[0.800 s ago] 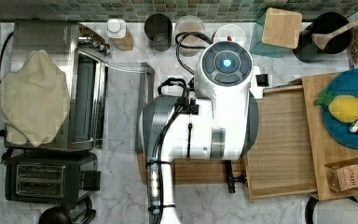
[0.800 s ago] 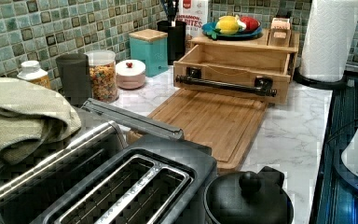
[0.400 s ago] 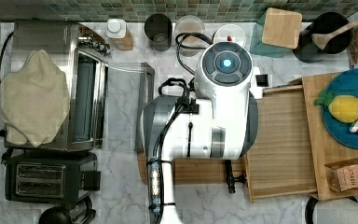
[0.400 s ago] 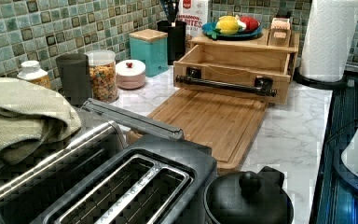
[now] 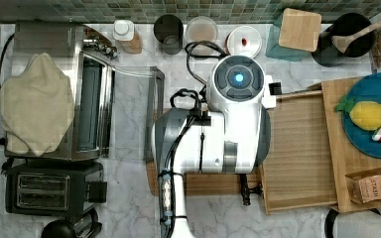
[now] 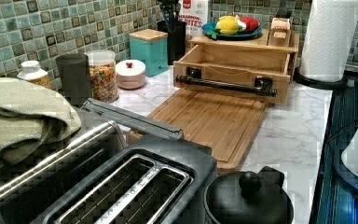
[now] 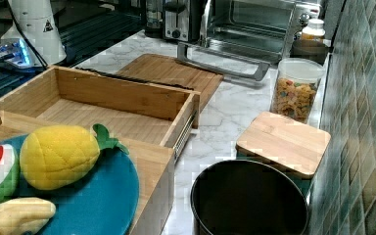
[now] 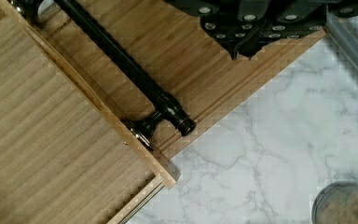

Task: Close the drawer.

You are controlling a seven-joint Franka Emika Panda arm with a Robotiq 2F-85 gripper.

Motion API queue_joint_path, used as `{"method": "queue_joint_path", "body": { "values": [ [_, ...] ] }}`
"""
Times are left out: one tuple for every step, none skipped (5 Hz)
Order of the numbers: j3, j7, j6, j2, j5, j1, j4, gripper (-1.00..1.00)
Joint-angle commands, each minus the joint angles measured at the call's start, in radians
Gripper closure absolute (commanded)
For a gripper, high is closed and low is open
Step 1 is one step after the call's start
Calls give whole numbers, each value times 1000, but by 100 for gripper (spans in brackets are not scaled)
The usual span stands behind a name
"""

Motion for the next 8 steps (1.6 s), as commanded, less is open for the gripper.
{"method": "queue_joint_path", "body": {
  "values": [
    [22,-295,91,-141,82,23,-225,100],
    [34,-361,122,-175,88,32,-285,100],
    [31,-433,183,-199,88,48,-360,100],
    [21,-558,335,-248,81,48,-493,100],
    [20,-613,368,-214,29,42,-511,100],
    [2,-679,435,-171,-10,35,-545,100],
    [-18,-702,543,-138,-19,25,-602,100],
    [-32,-733,578,-90,13,19,-608,100]
  ]
}}
